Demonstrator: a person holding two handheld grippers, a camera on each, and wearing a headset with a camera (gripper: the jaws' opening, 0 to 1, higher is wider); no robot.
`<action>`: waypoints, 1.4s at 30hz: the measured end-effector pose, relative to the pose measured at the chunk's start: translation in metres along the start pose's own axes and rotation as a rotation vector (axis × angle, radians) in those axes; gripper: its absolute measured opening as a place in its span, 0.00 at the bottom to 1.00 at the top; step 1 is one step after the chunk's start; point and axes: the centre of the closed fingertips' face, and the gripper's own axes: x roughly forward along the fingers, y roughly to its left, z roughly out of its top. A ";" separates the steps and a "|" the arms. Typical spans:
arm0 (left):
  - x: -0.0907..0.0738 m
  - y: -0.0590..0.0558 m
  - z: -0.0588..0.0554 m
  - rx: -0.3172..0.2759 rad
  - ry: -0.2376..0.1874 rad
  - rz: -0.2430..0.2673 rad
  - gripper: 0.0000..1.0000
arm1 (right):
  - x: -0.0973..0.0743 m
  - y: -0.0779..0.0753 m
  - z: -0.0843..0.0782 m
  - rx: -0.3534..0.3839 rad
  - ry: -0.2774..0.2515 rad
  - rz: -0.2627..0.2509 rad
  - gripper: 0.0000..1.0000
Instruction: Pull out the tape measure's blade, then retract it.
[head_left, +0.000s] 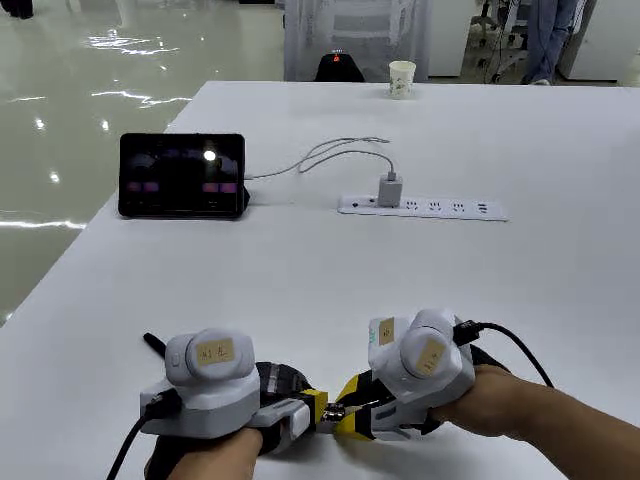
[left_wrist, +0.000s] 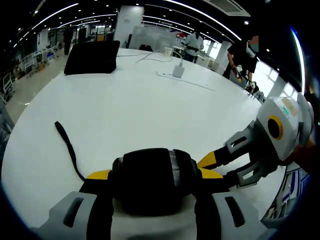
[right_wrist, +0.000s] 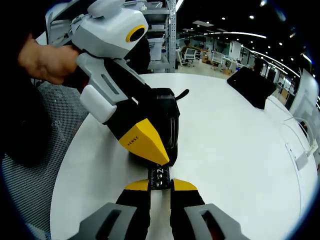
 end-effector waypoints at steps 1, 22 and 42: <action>0.000 0.000 0.000 0.001 0.001 -0.001 0.61 | 0.001 0.000 0.001 0.006 -0.002 0.001 0.11; 0.000 0.000 0.000 -0.008 -0.001 -0.006 0.61 | 0.010 0.000 0.011 0.025 -0.018 -0.002 0.11; 0.000 -0.001 -0.001 0.006 0.001 -0.015 0.63 | 0.011 0.002 0.010 0.024 -0.008 -0.009 0.12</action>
